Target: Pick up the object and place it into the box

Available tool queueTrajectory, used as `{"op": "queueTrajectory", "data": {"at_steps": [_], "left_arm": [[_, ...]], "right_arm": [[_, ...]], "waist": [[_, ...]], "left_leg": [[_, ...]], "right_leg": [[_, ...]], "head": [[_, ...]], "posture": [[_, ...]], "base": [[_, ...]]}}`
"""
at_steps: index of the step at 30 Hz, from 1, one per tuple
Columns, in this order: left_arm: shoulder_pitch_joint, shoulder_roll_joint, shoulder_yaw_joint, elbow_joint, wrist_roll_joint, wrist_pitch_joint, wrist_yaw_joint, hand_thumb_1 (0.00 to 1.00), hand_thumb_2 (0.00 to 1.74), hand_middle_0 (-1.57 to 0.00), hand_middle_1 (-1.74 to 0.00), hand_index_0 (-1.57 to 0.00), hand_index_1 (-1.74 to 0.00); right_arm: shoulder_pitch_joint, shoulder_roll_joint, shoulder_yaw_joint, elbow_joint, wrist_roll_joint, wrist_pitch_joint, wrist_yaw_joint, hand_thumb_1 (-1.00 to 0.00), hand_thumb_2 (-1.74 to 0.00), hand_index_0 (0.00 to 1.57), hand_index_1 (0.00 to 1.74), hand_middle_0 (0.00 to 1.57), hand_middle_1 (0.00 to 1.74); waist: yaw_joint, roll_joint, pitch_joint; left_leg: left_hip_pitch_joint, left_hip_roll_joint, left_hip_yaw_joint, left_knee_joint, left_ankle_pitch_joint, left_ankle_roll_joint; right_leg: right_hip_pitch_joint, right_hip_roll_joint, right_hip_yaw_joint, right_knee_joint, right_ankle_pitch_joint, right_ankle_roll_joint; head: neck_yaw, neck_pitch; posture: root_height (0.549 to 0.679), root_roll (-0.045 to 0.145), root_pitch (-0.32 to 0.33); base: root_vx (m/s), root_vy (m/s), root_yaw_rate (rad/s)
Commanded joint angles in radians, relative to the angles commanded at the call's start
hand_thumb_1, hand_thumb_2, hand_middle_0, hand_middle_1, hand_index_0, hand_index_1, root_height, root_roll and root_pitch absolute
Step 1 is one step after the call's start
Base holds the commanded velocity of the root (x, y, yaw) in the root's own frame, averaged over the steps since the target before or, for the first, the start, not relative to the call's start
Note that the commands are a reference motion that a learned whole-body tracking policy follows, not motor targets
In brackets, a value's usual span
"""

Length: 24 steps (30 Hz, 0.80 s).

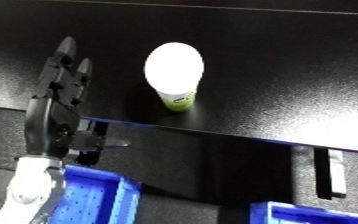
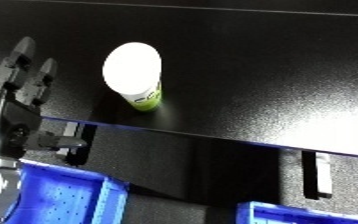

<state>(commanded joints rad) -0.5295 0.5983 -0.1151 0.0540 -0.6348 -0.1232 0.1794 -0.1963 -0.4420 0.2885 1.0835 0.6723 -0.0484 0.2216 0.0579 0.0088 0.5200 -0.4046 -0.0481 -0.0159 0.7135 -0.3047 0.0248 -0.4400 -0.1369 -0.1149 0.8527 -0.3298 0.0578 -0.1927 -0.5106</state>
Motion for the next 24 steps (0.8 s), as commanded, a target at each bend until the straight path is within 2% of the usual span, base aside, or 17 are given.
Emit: {"op": "queueTrajectory", "data": {"at_steps": [11, 17, 24], "left_arm": [[-0.091, -0.02, -0.084, 0.058, -0.005, 0.078, -0.023, 0.0, 0.0, 0.0, 0.0, 0.0, 0.0], [-0.136, -0.039, -0.123, 0.07, 0.001, 0.105, -0.031, 0.0, 0.0, 0.0, 0.0, 0.0, 0.0], [-0.203, -0.058, -0.163, 0.113, 0.018, 0.139, 0.003, 0.0, 0.0, 0.0, 0.0, 0.0, 0.0]], "right_arm": [[-0.006, 0.006, 0.011, -0.023, 0.007, 0.024, -0.016, 0.0, 0.0, 0.0, 0.0, 0.0, 0.0], [-0.013, 0.015, 0.018, -0.025, 0.014, 0.022, -0.02, 0.0, 0.0, 0.0, 0.0, 0.0, 0.0], [-0.027, 0.022, 0.03, -0.036, 0.02, 0.029, -0.035, 0.0, 0.0, 0.0, 0.0, 0.0, 0.0]], "waist": [[-0.031, -0.008, 0.0], [-0.042, -0.013, 0.0], [-0.065, -0.019, 0.0]], "left_leg": [[-0.013, 0.014, 0.012, 0.022, -0.016, 0.0047], [-0.015, 0.02, 0.016, 0.034, -0.025, 0.0083], [-0.017, 0.029, 0.024, 0.043, -0.03, 0.0084]], "right_leg": [[-0.026, 0.0052, 0.015, 0.011, 0.004, 0.0035], [-0.031, 0.0079, 0.02, 0.017, 0.003, 0.0032], [-0.04, 0.0152, 0.029, 0.021, 0.003, 0.0017]], "head": [[-0.041, -0.004], [-0.054, -0.003], [-0.08, -0.009]], "posture": [[0.624, 0.02, -0.035], [0.623, 0.019, -0.034], [0.623, 0.019, -0.034]], "base": [[0.03, -0.003, -0.063], [0.029, -0.014, -0.051], [0.016, -0.006, -0.072]]}}
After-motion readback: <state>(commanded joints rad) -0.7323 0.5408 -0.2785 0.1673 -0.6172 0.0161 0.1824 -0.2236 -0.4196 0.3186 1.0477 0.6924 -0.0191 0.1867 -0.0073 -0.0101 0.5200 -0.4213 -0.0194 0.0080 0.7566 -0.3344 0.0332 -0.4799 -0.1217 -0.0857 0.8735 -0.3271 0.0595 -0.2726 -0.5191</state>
